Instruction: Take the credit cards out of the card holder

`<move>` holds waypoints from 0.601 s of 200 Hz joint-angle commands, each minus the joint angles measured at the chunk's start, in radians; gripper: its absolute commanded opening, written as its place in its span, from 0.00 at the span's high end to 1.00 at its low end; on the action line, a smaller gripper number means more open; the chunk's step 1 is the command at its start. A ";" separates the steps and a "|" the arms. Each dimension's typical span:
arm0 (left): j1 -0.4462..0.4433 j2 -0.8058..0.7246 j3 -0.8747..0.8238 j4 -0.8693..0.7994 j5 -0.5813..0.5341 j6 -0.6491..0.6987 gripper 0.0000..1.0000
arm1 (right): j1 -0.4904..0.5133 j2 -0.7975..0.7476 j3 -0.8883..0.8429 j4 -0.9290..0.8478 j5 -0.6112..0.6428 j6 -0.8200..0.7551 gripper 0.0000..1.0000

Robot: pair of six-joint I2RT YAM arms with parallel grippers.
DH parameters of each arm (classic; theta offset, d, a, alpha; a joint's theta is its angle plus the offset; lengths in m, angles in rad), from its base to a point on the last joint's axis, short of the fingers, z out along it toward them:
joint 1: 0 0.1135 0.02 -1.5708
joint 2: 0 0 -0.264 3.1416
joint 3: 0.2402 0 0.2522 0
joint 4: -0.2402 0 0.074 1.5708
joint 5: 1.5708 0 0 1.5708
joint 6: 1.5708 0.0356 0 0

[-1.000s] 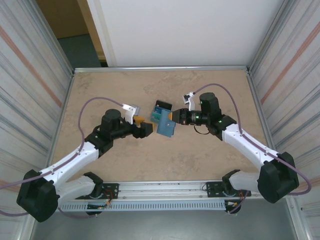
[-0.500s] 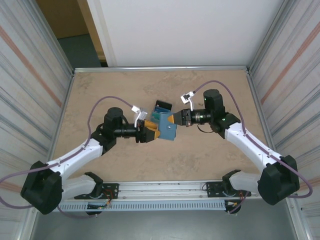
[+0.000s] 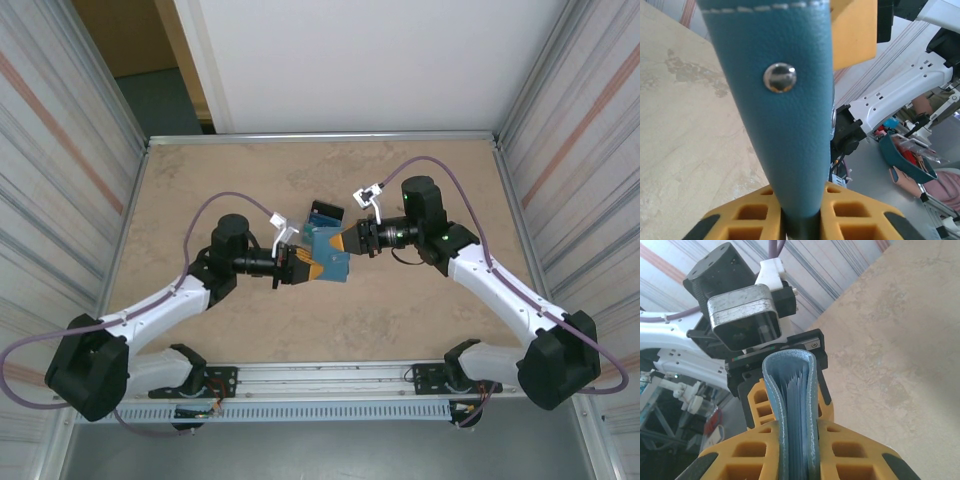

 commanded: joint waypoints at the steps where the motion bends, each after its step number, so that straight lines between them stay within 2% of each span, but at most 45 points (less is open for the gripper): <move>1: -0.006 0.000 0.003 0.054 -0.010 0.000 0.90 | 0.010 -0.005 0.051 -0.014 -0.007 -0.018 0.89; 9: -0.007 -0.007 0.003 0.043 -0.028 0.007 0.91 | 0.009 -0.009 0.055 -0.027 0.021 -0.019 0.84; 19: -0.006 -0.017 0.002 0.017 -0.058 0.020 0.92 | 0.008 -0.020 0.062 -0.053 0.076 -0.023 0.68; 30: -0.006 -0.030 0.005 -0.022 -0.102 0.037 0.94 | 0.010 -0.039 0.064 -0.079 0.155 -0.018 0.64; 42: -0.006 -0.046 0.006 -0.069 -0.158 0.055 0.96 | 0.012 -0.067 0.058 -0.102 0.270 0.003 0.52; 69: -0.006 -0.079 0.003 -0.131 -0.289 0.077 0.98 | 0.036 -0.141 0.025 -0.130 0.549 0.073 0.49; 95: -0.006 -0.103 -0.006 -0.141 -0.437 0.052 0.98 | 0.112 -0.185 0.011 -0.183 0.791 0.104 0.51; 120: -0.007 -0.106 -0.010 -0.132 -0.524 0.023 0.99 | 0.193 -0.176 0.027 -0.230 0.915 0.128 0.55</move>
